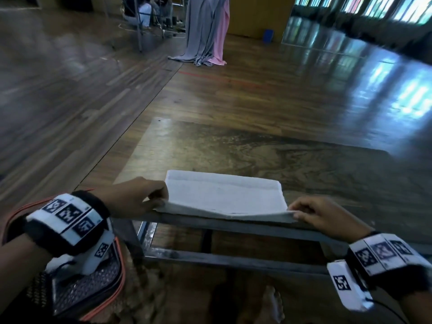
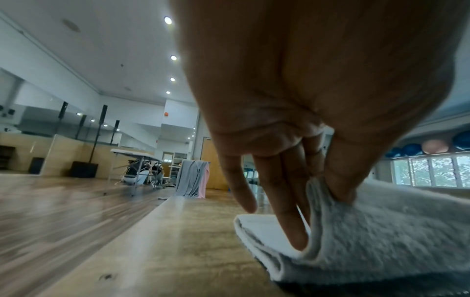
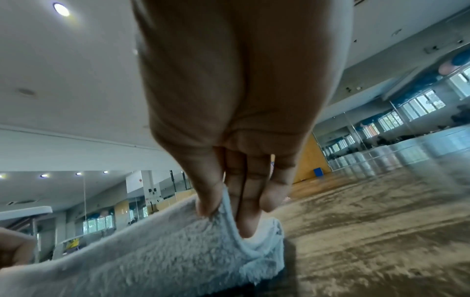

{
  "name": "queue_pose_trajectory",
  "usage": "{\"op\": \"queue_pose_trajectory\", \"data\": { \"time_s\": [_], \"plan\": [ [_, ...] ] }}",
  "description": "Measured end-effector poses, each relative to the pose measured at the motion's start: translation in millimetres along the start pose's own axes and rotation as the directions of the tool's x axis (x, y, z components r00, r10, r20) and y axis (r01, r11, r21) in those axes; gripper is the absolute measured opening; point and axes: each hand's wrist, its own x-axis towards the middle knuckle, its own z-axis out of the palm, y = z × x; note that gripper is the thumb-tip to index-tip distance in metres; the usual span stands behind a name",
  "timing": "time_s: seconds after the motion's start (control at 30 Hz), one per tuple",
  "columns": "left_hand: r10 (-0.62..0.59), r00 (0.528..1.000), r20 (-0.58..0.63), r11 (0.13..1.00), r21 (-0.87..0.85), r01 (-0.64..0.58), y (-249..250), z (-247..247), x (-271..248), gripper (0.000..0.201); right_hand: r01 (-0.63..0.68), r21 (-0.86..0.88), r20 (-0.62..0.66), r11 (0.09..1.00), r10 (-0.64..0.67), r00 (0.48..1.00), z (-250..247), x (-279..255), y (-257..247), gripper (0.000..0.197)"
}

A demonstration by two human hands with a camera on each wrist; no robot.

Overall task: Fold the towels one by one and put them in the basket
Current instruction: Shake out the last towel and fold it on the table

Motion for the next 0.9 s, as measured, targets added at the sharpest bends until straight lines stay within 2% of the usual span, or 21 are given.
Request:
{"op": "queue_pose_trajectory", "data": {
  "time_s": [0.07,0.1,0.17,0.2,0.23,0.27,0.3,0.37,0.4,0.43,0.47,0.5,0.53,0.57,0.6,0.67,0.7,0.73,0.8,0.9],
  "plan": [
    [-0.054,0.997,-0.052,0.998,0.014,0.055,-4.8,-1.9,18.2,0.008,-0.032,-0.038,-0.007,0.999,0.032,0.999,-0.1,15.0,2.3,0.018],
    [-0.112,0.989,-0.099,0.993,0.029,0.116,-7.3,-7.3,30.6,0.011,-0.051,-0.062,-0.05,0.997,0.048,0.998,-3.1,27.3,2.6,0.017],
    [-0.207,0.942,-0.263,0.975,0.024,0.221,-8.2,-24.0,56.1,0.015,-0.095,-0.043,-0.233,0.995,0.083,0.969,-16.3,54.0,-2.1,0.017],
    [-0.215,0.891,-0.401,0.972,-0.001,0.234,-5.3,-35.0,66.4,0.017,-0.108,0.02,-0.365,0.994,0.108,0.925,-26.2,66.4,-7.3,0.016],
    [-0.193,0.804,-0.562,0.978,-0.048,0.202,-0.7,-46.8,74.3,0.017,-0.101,0.099,-0.506,0.99,0.137,0.852,-37.3,77.2,-13.4,0.016],
    [-0.155,0.688,-0.709,0.988,-0.092,0.127,6.2,-58.9,79.3,0.017,-0.068,0.18,-0.629,0.981,0.168,0.759,-48.9,86.0,-19.9,0.016],
    [-0.109,0.554,-0.825,0.994,-0.104,0.041,13.8,-70.8,81.8,0.016,-0.006,0.254,-0.717,0.967,0.192,0.67,-60.9,92.6,-26.3,0.017],
    [-0.044,0.289,-0.956,0.995,-0.067,-0.071,27.8,-91.9,77.8,0.015,0.176,0.344,-0.816,0.922,0.201,0.542,-81.7,95.6,-37.1,0.021],
    [-0.028,0.2,-0.979,0.993,-0.05,-0.108,32.7,-99.9,73.8,0.014,0.257,0.348,-0.849,0.902,0.186,0.494,-89.5,93.0,-40.5,0.023],
    [-0.024,0.155,-0.988,0.989,-0.045,-0.138,36.5,-105.4,68.3,0.015,0.314,0.33,-0.873,0.89,0.161,0.461,-94.6,88.2,-42.2,0.024],
    [-0.021,0.15,-0.988,0.986,-0.045,-0.157,38.3,-107.9,62.0,0.015,0.346,0.305,-0.885,0.887,0.13,0.448,-97.0,81.9,-42.4,0.024],
    [-0.015,0.178,-0.984,0.986,-0.044,-0.162,39.3,-107.5,54.4,0.014,0.358,0.282,-0.884,0.89,0.096,0.457,-96.5,74.0,-41.4,0.022],
    [0.001,0.235,-0.972,0.987,-0.036,-0.155,38.0,-105.1,45.9,0.012,0.356,0.26,-0.872,0.898,0.06,0.486,-93.1,65.2,-39.0,0.022],
    [0.032,0.324,-0.946,0.989,-0.016,-0.144,35.2,-100.9,36.5,0.009,0.342,0.234,-0.848,0.91,0.019,0.53,-87.0,55.5,-35.1,0.023],
    [0.074,0.439,-0.895,0.99,0.013,-0.14,31.5,-95.2,26.2,0.006,0.313,0.206,-0.805,0.927,-0.022,0.593,-79.3,45.2,-30.6,0.024],
    [0.154,0.685,-0.712,0.983,0.038,-0.181,22.4,-82.5,5.2,0.01,0.231,0.169,-0.64,0.958,-0.071,0.765,-63.2,23.4,-22.4,0.028],
    [0.174,0.785,-0.595,0.978,0.012,-0.208,17.3,-75.8,-4.3,0.011,0.197,0.162,-0.528,0.967,-0.084,0.845,-56.1,13.3,-19.5,0.03],
    [0.177,0.857,-0.483,0.976,-0.024,-0.216,12.9,-69.0,-12.3,0.013,0.169,0.161,-0.414,0.972,-0.089,0.906,-49.8,4.6,-17.4,0.03],
    [0.131,0.944,-0.304,0.984,-0.077,-0.161,5.9,-55.4,-21.5,0.017,0.108,0.166,-0.217,0.98,-0.071,0.974,-39.5,-7.0,-17.2,0.026],
    [0.021,0.993,-0.12,0.996,-0.078,-0.03,-1.7,-36.0,-16.3,0.014,0.038,0.135,-0.055,0.99,-0.031,0.998,-31.1,-6.3,-20.6,0.019]
  ]
}}
